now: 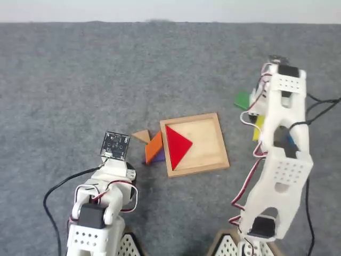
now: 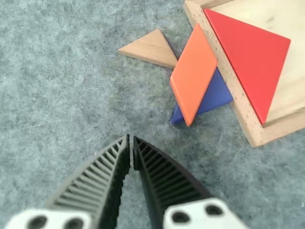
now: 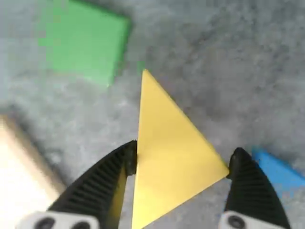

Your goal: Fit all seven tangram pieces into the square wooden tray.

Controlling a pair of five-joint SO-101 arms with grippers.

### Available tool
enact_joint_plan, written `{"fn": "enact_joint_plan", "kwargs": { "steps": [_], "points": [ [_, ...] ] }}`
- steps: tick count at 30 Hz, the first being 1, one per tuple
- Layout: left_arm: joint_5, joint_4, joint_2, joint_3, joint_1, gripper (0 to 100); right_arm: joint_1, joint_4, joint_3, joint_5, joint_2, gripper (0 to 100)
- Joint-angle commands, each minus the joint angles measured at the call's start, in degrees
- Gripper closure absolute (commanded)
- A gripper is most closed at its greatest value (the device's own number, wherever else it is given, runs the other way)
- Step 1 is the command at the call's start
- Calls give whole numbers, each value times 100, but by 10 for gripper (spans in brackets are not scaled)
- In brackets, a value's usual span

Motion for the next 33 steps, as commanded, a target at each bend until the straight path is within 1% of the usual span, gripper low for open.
{"fn": "enact_joint_plan", "kwargs": {
  "steps": [1,11,14,16,19,22,24,28,33],
  "points": [
    [70,35,-70,-75,9,988,-462,312,-141,-281,-831,739],
    [70,35,-70,-75,9,988,-1956,1165,-123,-668,-2290,739],
    [70,35,-70,-75,9,988,-2290,1112,308,-668,-2870,739],
    [70,35,-70,-75,9,988,-2510,752,949,-633,-3345,739],
    [70,35,-70,-75,9,988,-2712,-119,2233,-457,-4127,739],
    [70,35,-70,-75,9,988,-2774,-945,3420,-229,-4673,739],
    [70,35,-70,-75,9,988,-2782,-1288,3930,-114,-4831,740],
    [70,35,-70,-75,9,988,-2782,-1666,4246,70,-4725,774],
    [70,35,-70,-75,9,988,-2800,-2044,4255,97,-4374,771]
  ]
}}
